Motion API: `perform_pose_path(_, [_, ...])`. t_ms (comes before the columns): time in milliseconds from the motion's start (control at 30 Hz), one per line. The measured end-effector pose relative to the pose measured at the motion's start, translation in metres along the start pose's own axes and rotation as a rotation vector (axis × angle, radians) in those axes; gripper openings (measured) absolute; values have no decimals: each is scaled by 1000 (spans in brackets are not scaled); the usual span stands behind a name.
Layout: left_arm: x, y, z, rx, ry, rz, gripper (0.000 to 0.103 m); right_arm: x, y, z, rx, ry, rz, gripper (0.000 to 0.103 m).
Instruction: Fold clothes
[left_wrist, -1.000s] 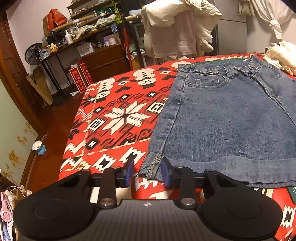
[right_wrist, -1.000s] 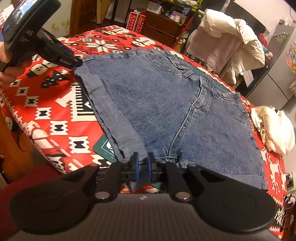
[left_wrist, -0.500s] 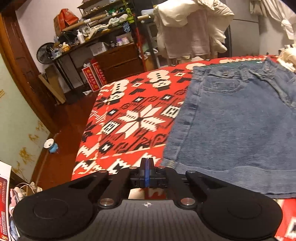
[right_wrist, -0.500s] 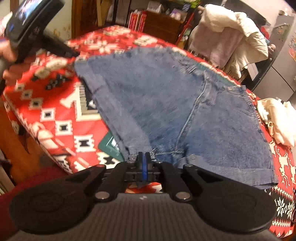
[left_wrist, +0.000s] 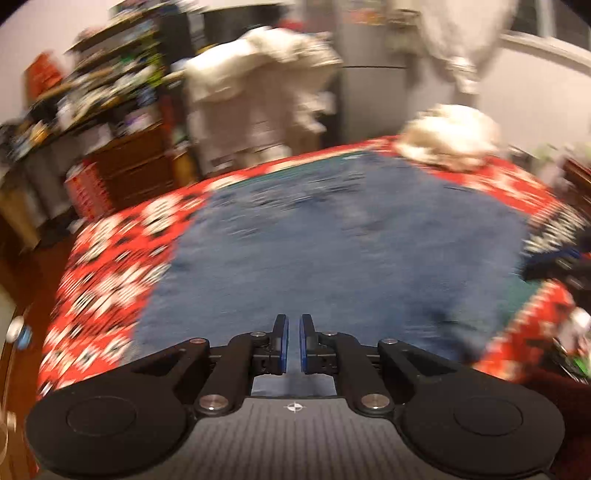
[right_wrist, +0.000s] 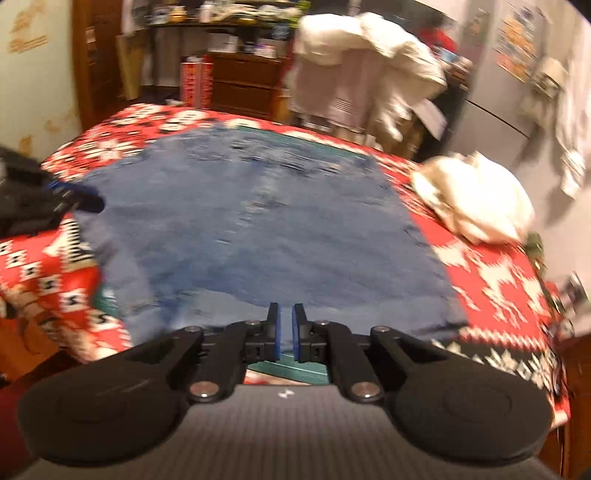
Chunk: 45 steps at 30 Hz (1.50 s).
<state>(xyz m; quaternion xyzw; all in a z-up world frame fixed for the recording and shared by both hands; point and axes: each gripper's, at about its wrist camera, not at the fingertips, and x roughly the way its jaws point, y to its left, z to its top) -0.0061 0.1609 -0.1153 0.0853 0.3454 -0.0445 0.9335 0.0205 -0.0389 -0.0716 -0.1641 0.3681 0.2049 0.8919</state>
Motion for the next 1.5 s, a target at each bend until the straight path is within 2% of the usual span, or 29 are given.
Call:
perform_pose_path(133, [2, -48, 3, 111, -19, -61, 19, 3, -34, -12, 62, 14, -34, 13])
perform_pose_path(233, [7, -77, 2, 206, -26, -68, 20, 6, -49, -20, 86, 25, -39, 14])
perform_pose_path(300, [10, -93, 2, 263, -31, -70, 28, 8, -59, -26, 103, 32, -43, 17])
perform_pose_path(367, [13, -106, 1, 316, -34, -67, 31, 10, -69, -31, 120, 39, -42, 18])
perform_pose_path(600, [33, -139, -6, 503, -13, -35, 30, 23, -94, -38, 208, 53, -12, 22])
perform_pose_path(833, [37, -153, -21, 685, 5, -3, 30, 29, -104, -40, 239, 53, 2, 23])
perform_pose_path(900, [37, -154, -22, 709, 5, 6, 30, 31, -108, -40, 260, 49, 12, 24])
perform_pose_path(1033, [42, -158, -22, 693, 6, 23, 30, 39, -125, -38, 345, 36, 39, 24])
perform_pose_path(1133, [46, -161, -21, 677, 7, 35, 18, 48, -144, -36, 437, 23, 71, 24])
perform_pose_path(1200, [48, -162, -21, 666, 1, 50, 5, 54, -157, -35, 495, 12, 78, 24])
perform_pose_path(1333, [40, -158, -19, 622, -27, 48, 3, 72, -190, -41, 643, 25, 83, 27])
perform_pose_path(1500, [30, -147, -16, 560, -22, 24, 3, 93, -221, -56, 826, 45, 158, 27])
